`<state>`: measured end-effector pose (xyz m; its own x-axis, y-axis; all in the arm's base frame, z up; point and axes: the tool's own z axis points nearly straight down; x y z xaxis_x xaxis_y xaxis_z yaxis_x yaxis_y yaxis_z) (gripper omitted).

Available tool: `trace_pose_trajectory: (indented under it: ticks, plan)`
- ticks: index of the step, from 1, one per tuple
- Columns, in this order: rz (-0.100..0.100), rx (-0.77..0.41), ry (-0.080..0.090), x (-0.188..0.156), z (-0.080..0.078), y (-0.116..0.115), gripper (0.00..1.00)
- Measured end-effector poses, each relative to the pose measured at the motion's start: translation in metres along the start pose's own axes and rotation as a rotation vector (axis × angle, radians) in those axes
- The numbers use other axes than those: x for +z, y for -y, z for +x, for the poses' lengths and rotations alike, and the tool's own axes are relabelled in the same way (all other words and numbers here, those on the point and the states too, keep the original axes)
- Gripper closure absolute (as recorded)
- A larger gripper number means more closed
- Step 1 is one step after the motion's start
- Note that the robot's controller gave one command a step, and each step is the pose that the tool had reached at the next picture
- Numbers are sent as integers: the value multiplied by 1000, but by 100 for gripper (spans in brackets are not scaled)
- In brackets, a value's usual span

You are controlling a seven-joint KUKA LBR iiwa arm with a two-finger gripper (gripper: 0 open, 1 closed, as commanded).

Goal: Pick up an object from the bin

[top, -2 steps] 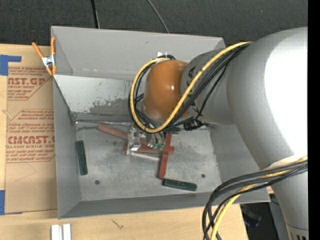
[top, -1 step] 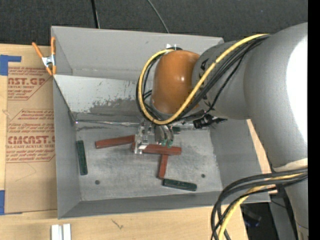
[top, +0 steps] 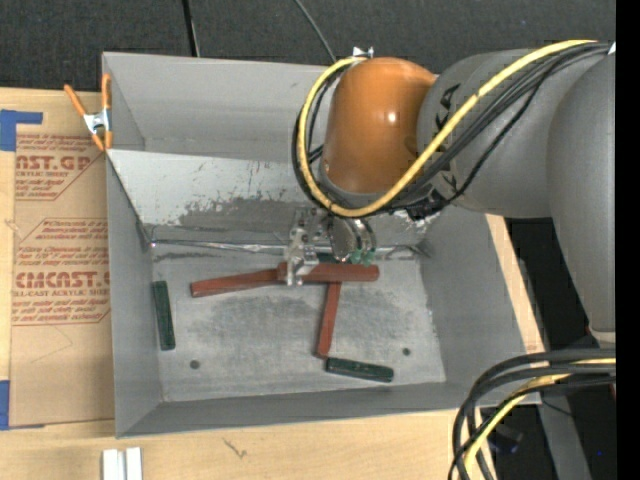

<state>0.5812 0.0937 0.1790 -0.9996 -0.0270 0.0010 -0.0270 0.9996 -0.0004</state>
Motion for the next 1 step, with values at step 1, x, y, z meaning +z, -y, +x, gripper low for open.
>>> trace_pose_trajectory:
  ticks: [1]
  plan:
    - [-1, 41, 0, -46, 26, -3, 100]
